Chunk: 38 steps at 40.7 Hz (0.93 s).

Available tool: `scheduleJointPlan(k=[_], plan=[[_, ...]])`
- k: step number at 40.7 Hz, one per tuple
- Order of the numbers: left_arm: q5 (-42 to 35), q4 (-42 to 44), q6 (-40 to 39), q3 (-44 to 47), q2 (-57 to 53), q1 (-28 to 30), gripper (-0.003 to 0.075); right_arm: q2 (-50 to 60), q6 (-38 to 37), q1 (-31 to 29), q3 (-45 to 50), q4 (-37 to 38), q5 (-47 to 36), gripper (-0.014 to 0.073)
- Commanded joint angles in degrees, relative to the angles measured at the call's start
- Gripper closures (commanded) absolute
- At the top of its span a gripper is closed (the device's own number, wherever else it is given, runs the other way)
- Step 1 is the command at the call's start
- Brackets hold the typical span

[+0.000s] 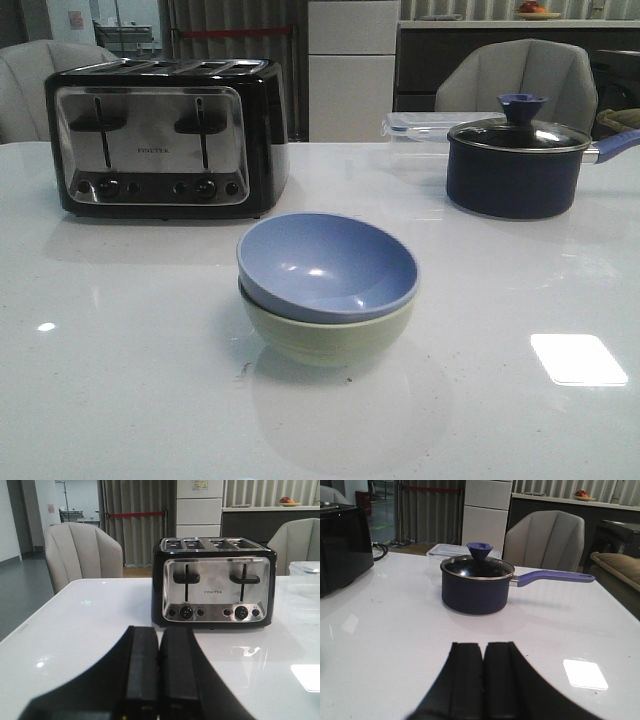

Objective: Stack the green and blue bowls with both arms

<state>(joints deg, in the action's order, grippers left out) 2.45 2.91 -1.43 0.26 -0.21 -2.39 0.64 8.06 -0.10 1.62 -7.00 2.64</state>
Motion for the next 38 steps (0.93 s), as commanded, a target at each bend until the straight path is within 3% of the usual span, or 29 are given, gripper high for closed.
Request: scheduleJointPlan(k=[1, 4, 38], plan=[[-4.84, -0.58, -0.51, 0.24, -1.21, -0.45, 0.0627, 1.01, -6.5, -0.2, -0.23, 3.48, -7.81, 0.0537], [-4.84, -0.58, -0.51, 0.24, -1.21, -0.45, 0.0627, 1.01, -8.99, -0.2, -0.23, 5.22, -8.97, 0.0537], [-4.84, -0.58, -0.51, 0.24, -1.21, -0.45, 0.0627, 1.01, -9.0, -0.2, -0.23, 5.22, -7.93, 0.0537]])
